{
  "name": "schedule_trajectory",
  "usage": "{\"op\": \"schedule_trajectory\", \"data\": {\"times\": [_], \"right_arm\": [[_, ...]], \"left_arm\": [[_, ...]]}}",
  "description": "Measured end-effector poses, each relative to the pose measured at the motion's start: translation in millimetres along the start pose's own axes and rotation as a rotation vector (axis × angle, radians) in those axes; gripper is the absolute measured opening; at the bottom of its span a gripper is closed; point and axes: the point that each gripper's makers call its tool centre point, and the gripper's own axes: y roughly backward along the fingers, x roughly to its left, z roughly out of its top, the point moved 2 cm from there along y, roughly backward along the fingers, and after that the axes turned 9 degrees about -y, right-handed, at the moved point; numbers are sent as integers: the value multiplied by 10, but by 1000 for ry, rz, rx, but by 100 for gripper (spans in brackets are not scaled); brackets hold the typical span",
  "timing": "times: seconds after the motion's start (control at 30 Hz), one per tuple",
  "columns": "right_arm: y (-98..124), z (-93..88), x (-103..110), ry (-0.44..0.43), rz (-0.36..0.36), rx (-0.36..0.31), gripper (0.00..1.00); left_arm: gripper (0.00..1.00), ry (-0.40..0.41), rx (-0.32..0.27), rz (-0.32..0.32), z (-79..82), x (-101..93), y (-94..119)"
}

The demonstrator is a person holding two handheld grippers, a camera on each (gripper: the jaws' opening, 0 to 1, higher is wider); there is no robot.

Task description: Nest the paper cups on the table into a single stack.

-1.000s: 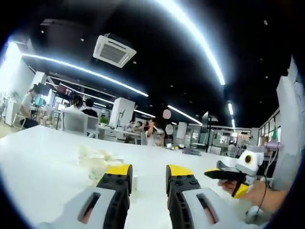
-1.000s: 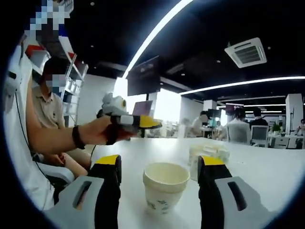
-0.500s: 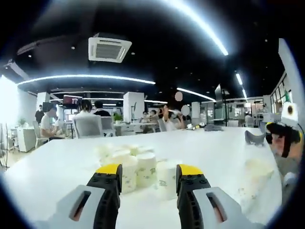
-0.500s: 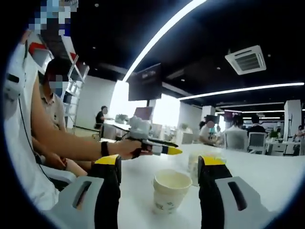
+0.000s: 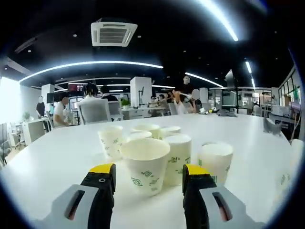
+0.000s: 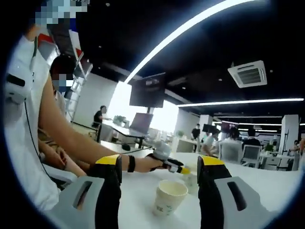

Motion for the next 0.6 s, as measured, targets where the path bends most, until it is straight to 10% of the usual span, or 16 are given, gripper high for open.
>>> {"op": "schedule_trajectory", "data": {"times": [0.6], "right_arm": [[154, 43, -76, 5, -22, -28, 65]], "left_arm": [[51, -21, 4, 31, -73, 10, -203]]}}
